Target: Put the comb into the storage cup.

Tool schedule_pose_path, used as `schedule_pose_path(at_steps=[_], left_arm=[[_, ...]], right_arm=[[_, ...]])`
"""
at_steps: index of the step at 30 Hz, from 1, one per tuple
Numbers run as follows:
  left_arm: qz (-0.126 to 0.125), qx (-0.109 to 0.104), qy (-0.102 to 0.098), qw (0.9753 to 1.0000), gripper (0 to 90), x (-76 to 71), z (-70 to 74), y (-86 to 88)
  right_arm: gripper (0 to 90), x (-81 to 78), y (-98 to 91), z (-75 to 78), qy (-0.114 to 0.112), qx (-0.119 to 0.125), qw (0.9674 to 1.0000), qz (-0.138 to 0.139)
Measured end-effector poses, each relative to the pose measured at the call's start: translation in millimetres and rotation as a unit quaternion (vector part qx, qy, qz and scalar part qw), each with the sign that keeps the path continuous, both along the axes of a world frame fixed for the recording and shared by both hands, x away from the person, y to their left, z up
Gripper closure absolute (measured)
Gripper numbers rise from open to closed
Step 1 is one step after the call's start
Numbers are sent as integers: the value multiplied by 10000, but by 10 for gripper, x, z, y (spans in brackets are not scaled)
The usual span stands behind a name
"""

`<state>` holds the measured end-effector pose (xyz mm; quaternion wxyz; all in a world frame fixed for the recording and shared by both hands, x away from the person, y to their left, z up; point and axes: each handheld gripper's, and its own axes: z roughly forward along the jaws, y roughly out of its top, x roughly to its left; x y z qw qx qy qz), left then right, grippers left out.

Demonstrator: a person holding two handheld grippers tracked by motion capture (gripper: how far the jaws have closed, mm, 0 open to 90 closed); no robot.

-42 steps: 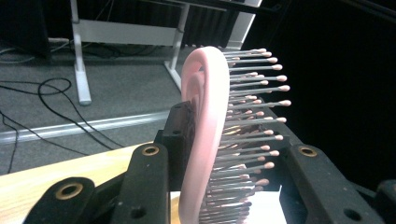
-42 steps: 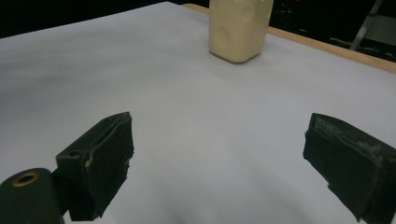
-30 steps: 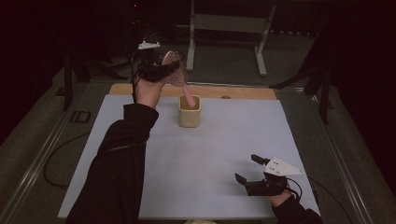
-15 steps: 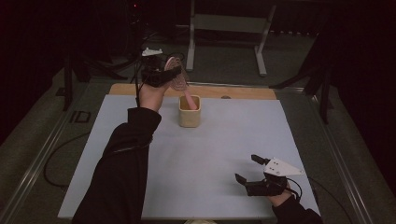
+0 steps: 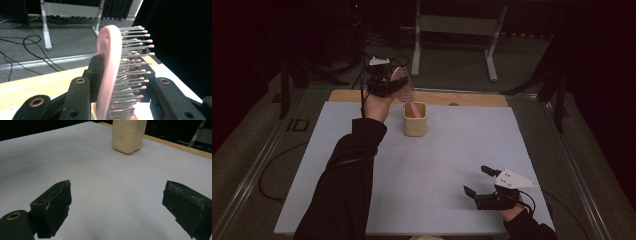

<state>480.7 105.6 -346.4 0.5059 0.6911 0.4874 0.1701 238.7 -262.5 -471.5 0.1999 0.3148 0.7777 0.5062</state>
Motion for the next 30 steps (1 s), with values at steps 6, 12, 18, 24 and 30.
schedule_pose_path(at_steps=[6,12,18,24,30], left_arm=[[-27,-33,48,10000,652,17,-69,-3],[-37,-117,124,9998,652,38,-141,7],[-29,-132,210,9997,652,60,-215,14],[-38,-196,284,9994,652,75,-284,14],[-35,-220,333,9992,652,87,-348,11]], right_arm=[[84,3,-8,-5,9,-2,10000,-13],[84,0,-5,-3,1,-6,10000,-18],[84,0,-4,-5,19,-8,10000,-24],[84,1,-5,-6,22,-15,10000,-22],[84,1,-8,-4,1,-13,10000,-32]])
